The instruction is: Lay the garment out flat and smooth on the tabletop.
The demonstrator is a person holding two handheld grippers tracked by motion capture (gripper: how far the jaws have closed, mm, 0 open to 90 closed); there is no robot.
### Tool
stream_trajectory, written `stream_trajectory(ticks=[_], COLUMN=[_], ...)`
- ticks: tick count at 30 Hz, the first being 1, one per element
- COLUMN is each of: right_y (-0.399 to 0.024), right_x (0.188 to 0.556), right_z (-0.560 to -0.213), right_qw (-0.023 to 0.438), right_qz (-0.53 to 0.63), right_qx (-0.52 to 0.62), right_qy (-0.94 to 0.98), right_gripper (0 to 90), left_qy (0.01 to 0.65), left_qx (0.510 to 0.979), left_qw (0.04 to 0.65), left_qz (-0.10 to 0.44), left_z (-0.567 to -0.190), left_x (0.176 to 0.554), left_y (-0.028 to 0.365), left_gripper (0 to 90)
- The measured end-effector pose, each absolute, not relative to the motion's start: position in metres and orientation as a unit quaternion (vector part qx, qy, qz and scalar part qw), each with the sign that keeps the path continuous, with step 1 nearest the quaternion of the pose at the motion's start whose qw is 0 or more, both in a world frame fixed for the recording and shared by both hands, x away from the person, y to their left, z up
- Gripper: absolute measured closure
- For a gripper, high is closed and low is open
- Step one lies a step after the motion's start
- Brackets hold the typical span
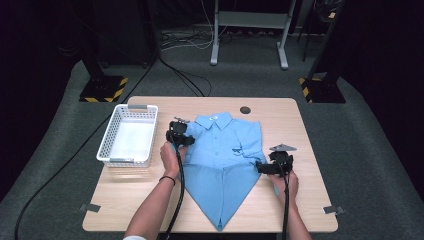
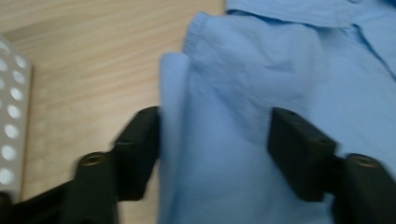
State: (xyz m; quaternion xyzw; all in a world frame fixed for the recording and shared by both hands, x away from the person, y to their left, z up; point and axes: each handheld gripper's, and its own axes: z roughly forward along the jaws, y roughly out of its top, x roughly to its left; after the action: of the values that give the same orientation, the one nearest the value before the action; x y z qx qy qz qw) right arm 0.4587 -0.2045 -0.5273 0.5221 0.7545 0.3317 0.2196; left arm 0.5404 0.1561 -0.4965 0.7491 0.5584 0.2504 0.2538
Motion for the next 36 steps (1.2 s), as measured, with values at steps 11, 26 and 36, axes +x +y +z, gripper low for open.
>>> stream_trajectory(ticks=[11,26,36], right_y=[-0.205,-0.205,-0.21], right_x=[0.457,0.456,0.455], right_z=[-0.527,-0.527,-0.527], right_qw=[0.223,0.231,0.234], right_qz=[0.33,0.325,0.322], right_qx=[0.529,0.53,0.538], right_qy=[0.749,0.748,0.743], right_gripper=[5.0,4.8,4.8], left_qy=[0.497,0.501,0.498], left_qx=[0.79,0.785,0.777], left_qw=[0.288,0.308,0.328], left_qz=[0.213,0.193,0.204], left_z=[-0.494,-0.525,-0.529], left_x=[0.479,0.44,0.454], left_y=[0.137,0.149,0.141], left_gripper=[4.7,0.0,0.0])
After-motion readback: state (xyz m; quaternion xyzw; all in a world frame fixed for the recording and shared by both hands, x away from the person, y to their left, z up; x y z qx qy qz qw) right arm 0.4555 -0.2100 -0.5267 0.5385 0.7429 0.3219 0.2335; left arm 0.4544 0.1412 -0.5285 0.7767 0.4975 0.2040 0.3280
